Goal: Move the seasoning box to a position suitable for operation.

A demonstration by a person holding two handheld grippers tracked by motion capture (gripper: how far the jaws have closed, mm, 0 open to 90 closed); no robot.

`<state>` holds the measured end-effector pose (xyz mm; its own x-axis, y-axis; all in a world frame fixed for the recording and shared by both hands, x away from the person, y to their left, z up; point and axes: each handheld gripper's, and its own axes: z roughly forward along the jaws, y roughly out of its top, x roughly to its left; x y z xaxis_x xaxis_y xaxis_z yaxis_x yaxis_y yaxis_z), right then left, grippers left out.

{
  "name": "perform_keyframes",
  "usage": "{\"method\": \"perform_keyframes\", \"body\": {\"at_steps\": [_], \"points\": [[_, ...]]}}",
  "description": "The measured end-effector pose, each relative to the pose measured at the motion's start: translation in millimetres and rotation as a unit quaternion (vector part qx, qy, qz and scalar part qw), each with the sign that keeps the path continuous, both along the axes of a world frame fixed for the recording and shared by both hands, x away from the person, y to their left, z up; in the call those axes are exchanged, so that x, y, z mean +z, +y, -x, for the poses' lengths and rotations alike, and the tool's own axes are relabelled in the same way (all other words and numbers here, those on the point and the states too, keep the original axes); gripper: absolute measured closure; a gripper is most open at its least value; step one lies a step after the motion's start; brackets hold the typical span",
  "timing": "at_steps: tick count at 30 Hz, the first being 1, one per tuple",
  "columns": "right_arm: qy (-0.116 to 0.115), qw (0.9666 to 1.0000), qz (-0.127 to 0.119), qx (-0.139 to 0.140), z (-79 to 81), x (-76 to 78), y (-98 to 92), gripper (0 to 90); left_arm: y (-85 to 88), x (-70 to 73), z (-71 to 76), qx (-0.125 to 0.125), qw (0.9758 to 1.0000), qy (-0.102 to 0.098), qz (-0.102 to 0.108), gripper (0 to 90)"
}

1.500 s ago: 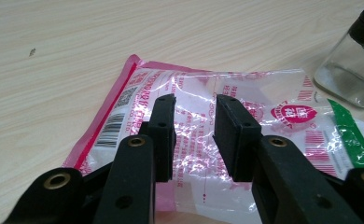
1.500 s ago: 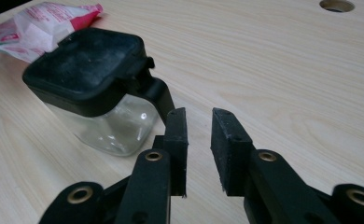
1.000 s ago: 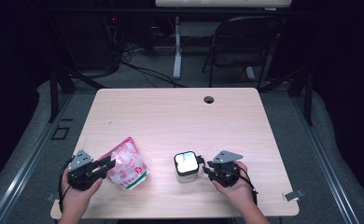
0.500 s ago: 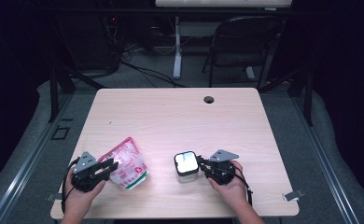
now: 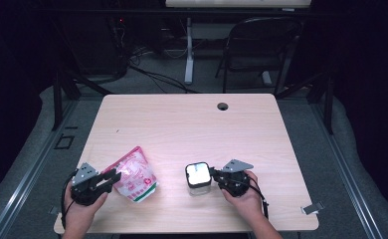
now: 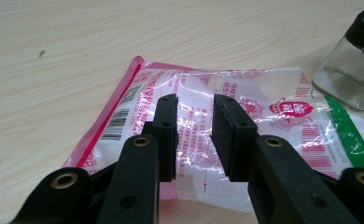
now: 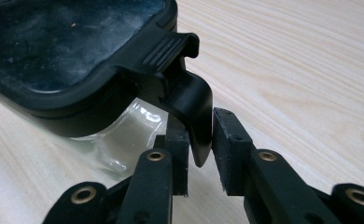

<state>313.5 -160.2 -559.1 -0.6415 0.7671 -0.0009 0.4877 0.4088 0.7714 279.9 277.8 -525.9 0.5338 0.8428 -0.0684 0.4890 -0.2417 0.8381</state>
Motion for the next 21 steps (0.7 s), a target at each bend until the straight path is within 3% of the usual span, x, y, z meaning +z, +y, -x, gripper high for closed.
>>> {"method": "perform_keyframes", "body": {"at_steps": [15,21], "points": [[-0.001,0.9995,0.01,0.029,14.4,1.3,10.1,76.3,-6.7,0.6,0.1,-0.012,0.9999,0.0,-0.005,70.8],[0.002,0.9983,0.013,0.057,20.6,2.1,21.2,75.5,-8.6,1.1,0.5,-0.015,0.9998,0.002,-0.01,70.9]]}}
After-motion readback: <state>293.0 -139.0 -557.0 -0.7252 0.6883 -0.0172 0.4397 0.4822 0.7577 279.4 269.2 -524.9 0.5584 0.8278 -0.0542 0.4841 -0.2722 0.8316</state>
